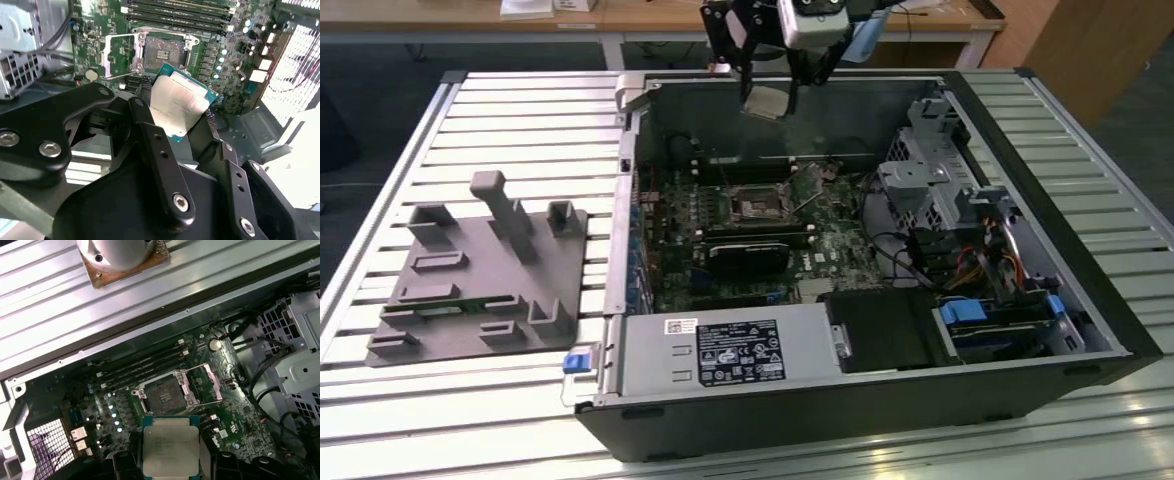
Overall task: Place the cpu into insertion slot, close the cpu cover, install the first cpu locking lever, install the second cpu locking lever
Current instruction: 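Place the cpu into insertion slot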
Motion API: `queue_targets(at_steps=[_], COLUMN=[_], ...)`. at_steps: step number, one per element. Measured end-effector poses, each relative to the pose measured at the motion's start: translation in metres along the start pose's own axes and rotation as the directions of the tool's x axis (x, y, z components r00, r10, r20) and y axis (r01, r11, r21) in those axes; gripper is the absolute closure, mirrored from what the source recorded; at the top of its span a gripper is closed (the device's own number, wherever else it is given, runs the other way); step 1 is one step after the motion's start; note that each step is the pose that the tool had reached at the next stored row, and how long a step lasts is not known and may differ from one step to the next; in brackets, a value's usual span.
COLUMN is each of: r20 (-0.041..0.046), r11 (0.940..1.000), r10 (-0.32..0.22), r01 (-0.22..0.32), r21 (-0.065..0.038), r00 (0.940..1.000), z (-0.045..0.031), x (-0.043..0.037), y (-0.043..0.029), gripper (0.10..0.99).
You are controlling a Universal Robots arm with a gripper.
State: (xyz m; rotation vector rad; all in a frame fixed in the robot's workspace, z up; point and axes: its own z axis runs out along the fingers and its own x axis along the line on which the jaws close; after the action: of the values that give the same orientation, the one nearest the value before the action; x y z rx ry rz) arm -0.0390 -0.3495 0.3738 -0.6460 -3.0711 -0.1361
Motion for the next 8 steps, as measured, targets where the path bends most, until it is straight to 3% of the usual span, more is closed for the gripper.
queue_targets(at_steps=[8], r20=[0.0115], r11=[0.9929], r10=[0.119], r01=[-0.119], r21=[0.000], r00=[0.9928], z=[0.0006], x=[0.0000], y=[0.0000], gripper=[0.545])
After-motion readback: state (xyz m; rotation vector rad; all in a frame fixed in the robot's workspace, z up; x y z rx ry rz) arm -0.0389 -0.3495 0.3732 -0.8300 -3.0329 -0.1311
